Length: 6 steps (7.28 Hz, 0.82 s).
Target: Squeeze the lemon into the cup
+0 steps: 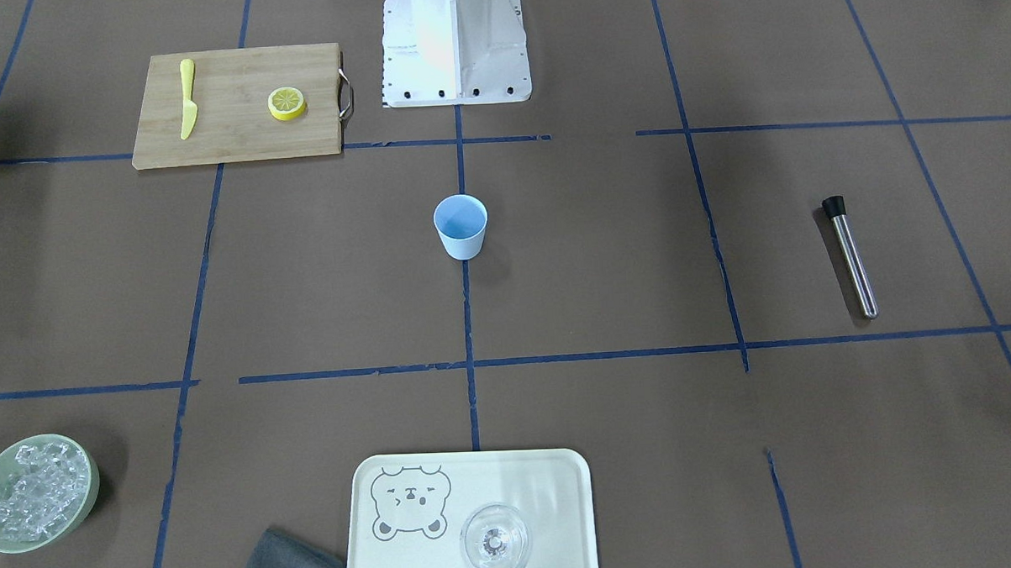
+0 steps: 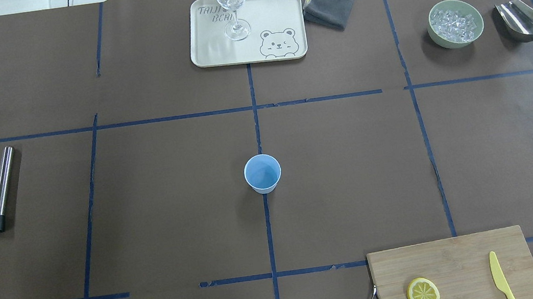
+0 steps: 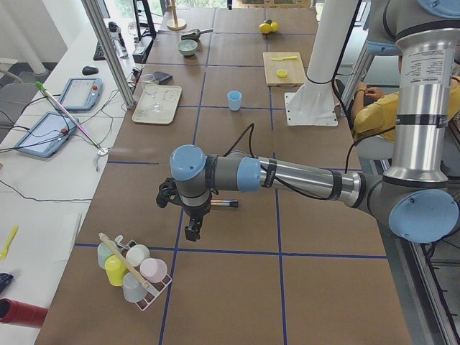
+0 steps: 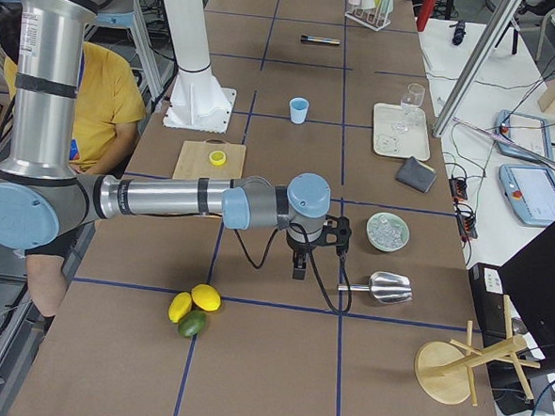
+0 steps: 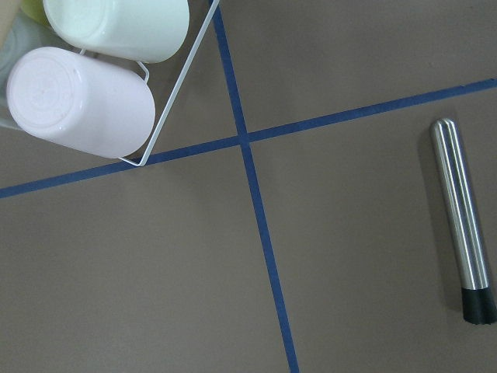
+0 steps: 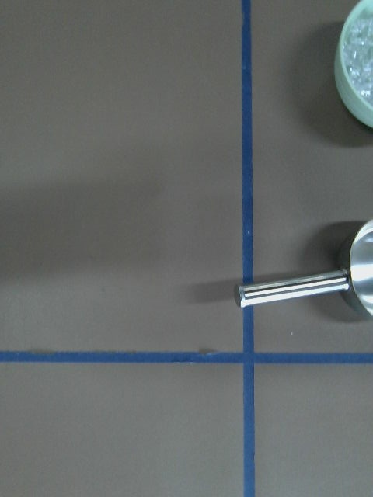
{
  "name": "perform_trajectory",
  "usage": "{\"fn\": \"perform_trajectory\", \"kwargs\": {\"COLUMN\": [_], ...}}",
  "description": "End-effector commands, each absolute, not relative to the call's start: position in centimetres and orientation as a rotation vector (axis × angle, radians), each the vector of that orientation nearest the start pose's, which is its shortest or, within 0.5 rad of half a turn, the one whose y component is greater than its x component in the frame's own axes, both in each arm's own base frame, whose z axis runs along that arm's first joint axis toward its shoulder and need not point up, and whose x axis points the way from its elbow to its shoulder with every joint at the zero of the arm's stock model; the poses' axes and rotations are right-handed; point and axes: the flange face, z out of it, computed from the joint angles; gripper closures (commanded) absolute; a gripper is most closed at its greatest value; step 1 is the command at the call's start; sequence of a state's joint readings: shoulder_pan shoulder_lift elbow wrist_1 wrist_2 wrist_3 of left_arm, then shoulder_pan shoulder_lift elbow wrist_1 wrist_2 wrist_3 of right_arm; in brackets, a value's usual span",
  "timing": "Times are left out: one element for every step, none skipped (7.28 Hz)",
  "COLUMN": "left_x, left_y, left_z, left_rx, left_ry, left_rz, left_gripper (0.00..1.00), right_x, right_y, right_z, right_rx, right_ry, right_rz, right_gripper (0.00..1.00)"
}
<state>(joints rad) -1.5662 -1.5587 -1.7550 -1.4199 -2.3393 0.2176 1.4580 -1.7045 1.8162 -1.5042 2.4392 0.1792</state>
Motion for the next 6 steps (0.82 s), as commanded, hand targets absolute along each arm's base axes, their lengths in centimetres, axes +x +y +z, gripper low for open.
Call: {"fn": "perform_trajectory", "kwargs": {"left_x": [-6.2,-6.2,-6.2,-6.2,-6.2,-6.2], "left_y": [-48.3,-48.3,-48.2,-48.3,-48.3,-48.4], "left_z": [59.0,58.9,58.8,58.7,58.7,58.7], "left_rx": [0.104,0.106,0.109,0.109,0.117,0.125], "left_ry": [0.763,0.762,0.761,0.761,0.761,0.76], "left_rz": [0.22,0.222,0.225,0.223,0.225,0.229], "left_gripper": [0.0,0.0,0.0,0.0,0.0,0.0], "right_x": [-3.7,-7.7,-13.2,-17.7,-23.5,-27.8], "right_y": [-43.3,-42.1,-40.5,-38.1,-34.9,-31.5], "right_z": [55.9,53.6,51.0,49.5,47.2,44.0], "right_rx": [0.08,0.042,0.011,0.05,0.081,0.055], "right_ry": [-0.952,-0.98,-1.029,-1.032,-0.991,-1.009], "right_rz": [-0.101,-0.059,-0.03,-0.017,-0.01,0.024], "right_gripper": [0.0,0.0,0.0,0.0,0.0,0.0]}}
